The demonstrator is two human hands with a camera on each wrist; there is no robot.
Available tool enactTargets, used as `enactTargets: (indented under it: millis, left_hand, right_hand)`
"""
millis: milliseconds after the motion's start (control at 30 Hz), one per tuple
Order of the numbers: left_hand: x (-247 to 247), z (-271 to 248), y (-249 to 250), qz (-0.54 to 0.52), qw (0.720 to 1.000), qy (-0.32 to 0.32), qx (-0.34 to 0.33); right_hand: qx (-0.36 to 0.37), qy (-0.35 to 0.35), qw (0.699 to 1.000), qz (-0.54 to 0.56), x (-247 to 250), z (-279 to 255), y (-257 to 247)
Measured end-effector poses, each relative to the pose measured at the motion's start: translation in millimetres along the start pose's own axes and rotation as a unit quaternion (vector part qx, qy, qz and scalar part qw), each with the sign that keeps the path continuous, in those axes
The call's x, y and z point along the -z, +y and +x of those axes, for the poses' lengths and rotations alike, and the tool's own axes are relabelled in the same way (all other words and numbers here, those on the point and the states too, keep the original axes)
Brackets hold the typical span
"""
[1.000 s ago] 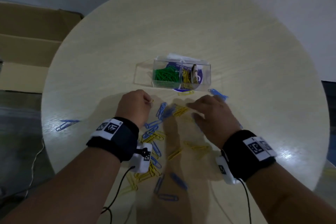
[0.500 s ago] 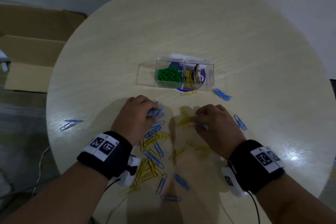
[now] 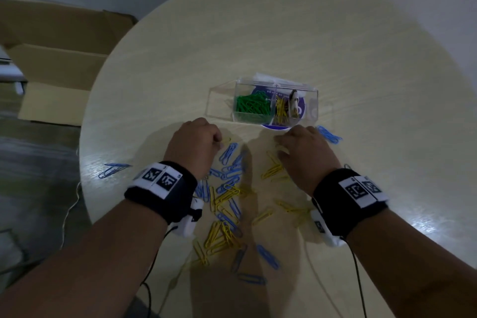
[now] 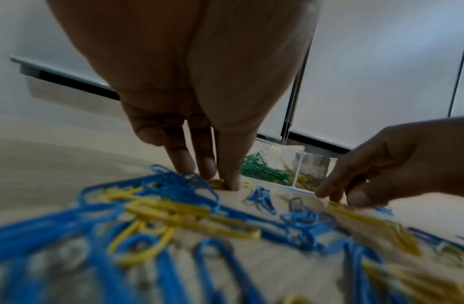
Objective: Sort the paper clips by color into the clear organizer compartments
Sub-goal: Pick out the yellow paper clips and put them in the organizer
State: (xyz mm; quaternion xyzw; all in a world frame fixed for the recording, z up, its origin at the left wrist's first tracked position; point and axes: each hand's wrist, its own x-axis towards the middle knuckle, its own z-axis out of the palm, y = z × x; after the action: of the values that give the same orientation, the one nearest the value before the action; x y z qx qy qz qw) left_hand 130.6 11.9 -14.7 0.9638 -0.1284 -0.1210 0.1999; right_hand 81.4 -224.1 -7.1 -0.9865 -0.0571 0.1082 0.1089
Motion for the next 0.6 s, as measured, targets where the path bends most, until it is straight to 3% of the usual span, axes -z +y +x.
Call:
enactTargets:
  millis: [100,167,300,367,467,600]
  left_hand:
    - [5,5,4,-0.033,0.998,-0.031,0.044]
    - [8,0,9,-0.046,0.998,-0.028,0.035]
    - [6,-35,13,-0.102,0.993,-0.040,-0.039]
    - [-2,-54,10,-0.065,0.991,-0.067,-0.092]
    - [-10,-62,-4,-0.005,0.991,-0.039,-0.126]
    - [-4,-58,-21,0.015,0.995,0.032,-0.094]
  right_hand:
    - [-0.016,-0.023,0.999,0.025,0,1,-4]
    - [-0.024,-0.021,0.998,0.048,1,3,-6]
    - [-0.045,-0.031,0.995,0.082,1,1,-5]
    - [-0.040,-0.050,0.994,0.086,0,-2,-7]
    - [-0.031,-0.054,0.994,0.091,-3,-6,-12]
    - [-0.043,-0.041,0.995,0.083,-5,-8,-16]
